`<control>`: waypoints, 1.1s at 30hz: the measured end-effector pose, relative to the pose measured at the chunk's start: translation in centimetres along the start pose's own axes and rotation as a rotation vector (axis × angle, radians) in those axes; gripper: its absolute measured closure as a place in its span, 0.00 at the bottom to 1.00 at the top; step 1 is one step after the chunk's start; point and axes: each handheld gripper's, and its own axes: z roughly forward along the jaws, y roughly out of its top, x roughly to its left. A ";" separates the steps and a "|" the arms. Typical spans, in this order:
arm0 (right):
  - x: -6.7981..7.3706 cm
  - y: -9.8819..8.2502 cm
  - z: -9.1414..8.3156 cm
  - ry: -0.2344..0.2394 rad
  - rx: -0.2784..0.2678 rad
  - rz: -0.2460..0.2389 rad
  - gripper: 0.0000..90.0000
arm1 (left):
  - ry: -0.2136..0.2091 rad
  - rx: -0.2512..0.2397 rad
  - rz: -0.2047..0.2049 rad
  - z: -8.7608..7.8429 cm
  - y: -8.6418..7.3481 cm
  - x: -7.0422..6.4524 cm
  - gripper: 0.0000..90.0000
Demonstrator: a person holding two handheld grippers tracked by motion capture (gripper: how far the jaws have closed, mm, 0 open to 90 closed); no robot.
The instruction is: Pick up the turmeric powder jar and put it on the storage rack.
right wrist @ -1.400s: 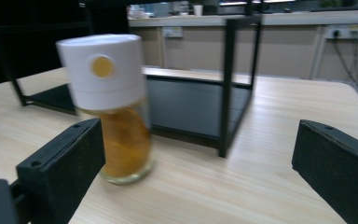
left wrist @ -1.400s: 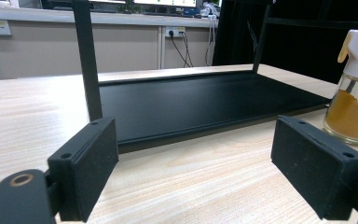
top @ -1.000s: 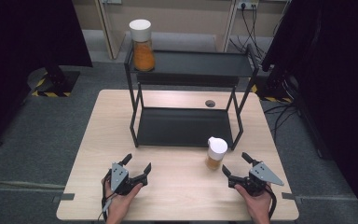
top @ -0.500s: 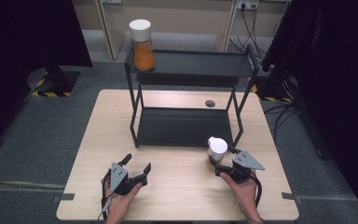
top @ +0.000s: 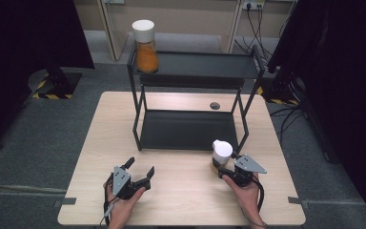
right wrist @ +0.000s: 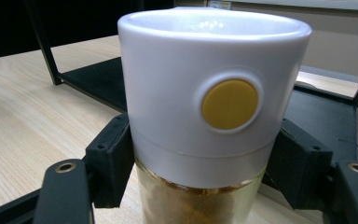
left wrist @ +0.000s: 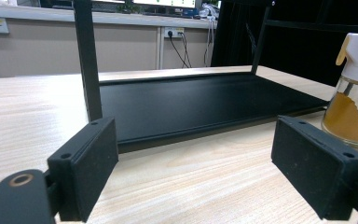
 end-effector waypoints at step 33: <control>-0.7 5.0 -4.1 -0.058 -0.248 0.044 0.34 | 0.002 -0.003 -0.002 0.0 -0.1 0.0 0.16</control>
